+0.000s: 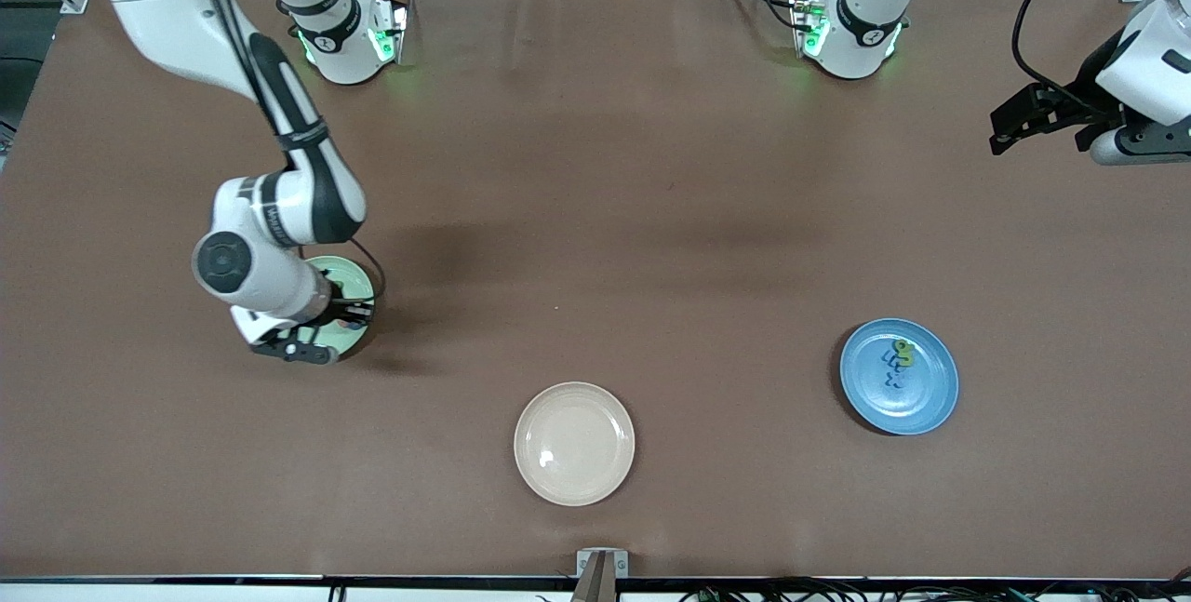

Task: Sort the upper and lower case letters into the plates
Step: 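Carry the blue C to the green plate and open the right gripper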

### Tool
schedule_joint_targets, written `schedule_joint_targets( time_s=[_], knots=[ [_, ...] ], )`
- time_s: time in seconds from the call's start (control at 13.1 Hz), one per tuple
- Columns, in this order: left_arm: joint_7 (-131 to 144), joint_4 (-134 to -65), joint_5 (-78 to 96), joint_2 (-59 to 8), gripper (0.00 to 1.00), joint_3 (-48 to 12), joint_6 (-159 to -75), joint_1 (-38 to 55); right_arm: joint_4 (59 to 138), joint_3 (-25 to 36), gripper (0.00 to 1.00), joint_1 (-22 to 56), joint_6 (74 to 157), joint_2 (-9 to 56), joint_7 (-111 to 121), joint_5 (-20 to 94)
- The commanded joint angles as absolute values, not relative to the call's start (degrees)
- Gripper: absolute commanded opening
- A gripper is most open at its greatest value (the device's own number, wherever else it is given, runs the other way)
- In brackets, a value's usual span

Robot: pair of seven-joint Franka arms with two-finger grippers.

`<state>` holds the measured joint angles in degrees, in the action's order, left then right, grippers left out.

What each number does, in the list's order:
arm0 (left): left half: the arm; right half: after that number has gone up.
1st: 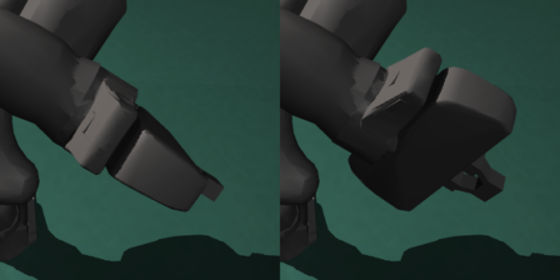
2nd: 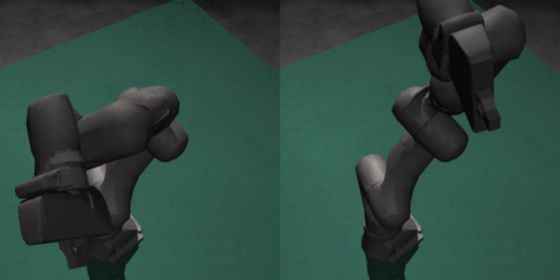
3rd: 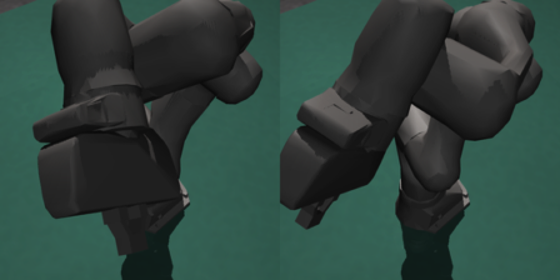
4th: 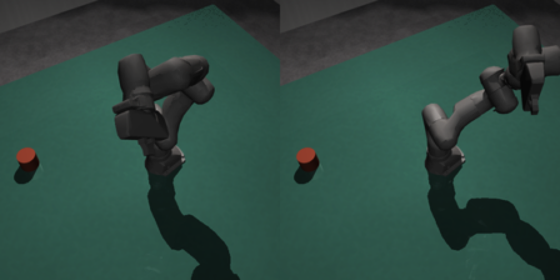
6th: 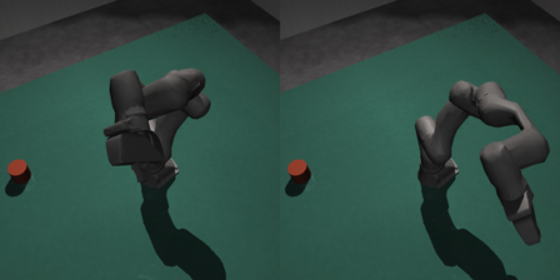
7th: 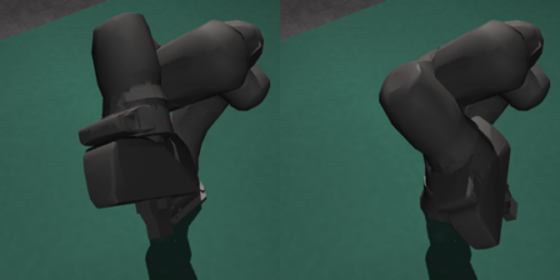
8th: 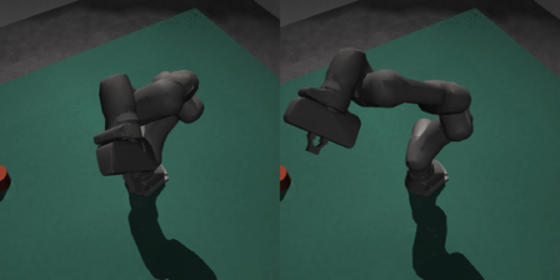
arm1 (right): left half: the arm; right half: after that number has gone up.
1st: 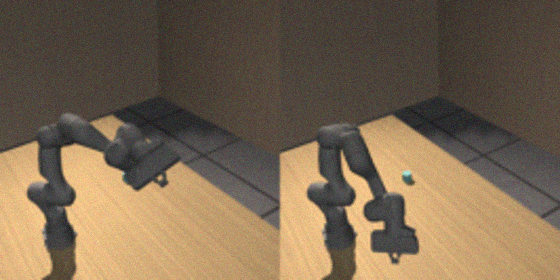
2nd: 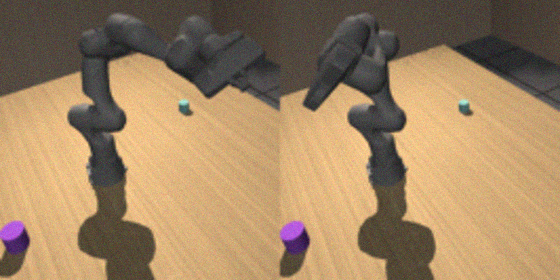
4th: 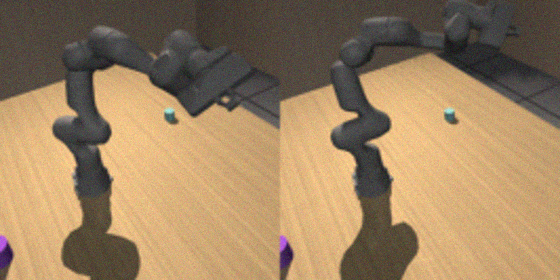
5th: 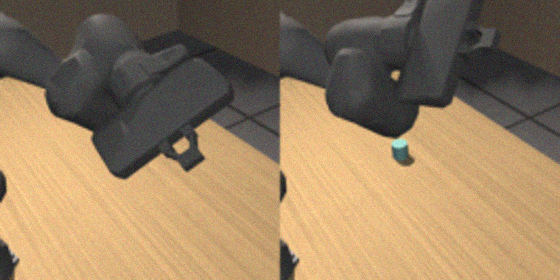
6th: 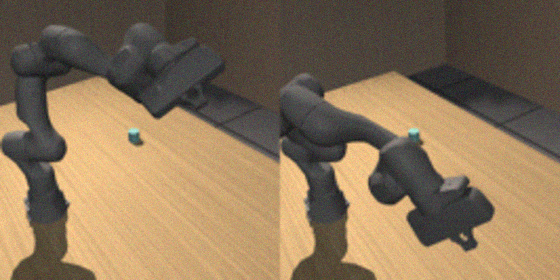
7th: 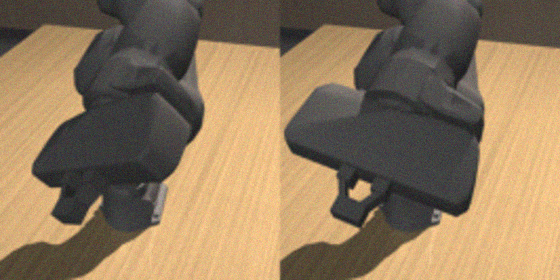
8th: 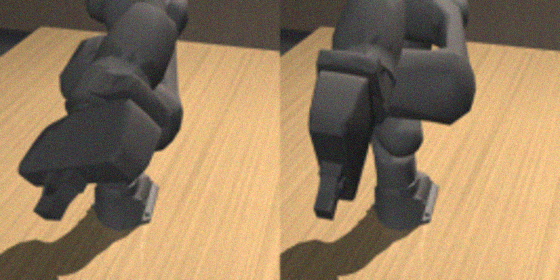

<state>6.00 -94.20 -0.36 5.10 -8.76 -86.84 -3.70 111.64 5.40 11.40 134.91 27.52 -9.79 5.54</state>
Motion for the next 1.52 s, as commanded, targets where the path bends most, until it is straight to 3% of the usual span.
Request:
schedule_joint_targets(
  time_s=[0.0,0.15,0.61,0.69,0.76,0.84,1.45],
  knots=[
    [5.4,-94.7,-0.1,5.7,1.0,-8.9,-87.4,-3.9,114.8,4.0,0.0,6.7,138.1,26.1,-2.5,5.0],
    [5.4,-94.8,-0.1,5.7,1.0,-8.9,-87.4,-4.0,116.3,4.0,0.0,5.6,141.9,26.4,-0.4,5.0],
    [5.4,-94.9,-0.1,5.5,1.0,-8.9,-87.4,-4.0,116.3,4.0,0.03,5.7,142.9,27.9,-0.4,5.1],
    [5.4,-94.9,-0.1,5.4,1.0,-8.9,-87.4,-4.0,116.3,4.0,0.09,5.7,142.9,27.9,-0.4,5.1],
    [5.4,-94.9,-0.1,5.4,1.0,-8.9,-87.4,-4.0,116.2,4.0,0.5,5.7,142.8,27.9,-0.4,5.1],
    [5.4,-94.9,-0.1,5.4,1.0,-8.9,-87.4,-4.0,116.2,4.0,0.99,5.7,142.6,27.9,-0.4,5.1],
    [5.4,-94.9,-0.1,5.6,1.0,-8.9,-87.4,-4.0,116.1,4.0,1.0,5.9,142.5,27.8,-0.4,5.1]
  ],
)
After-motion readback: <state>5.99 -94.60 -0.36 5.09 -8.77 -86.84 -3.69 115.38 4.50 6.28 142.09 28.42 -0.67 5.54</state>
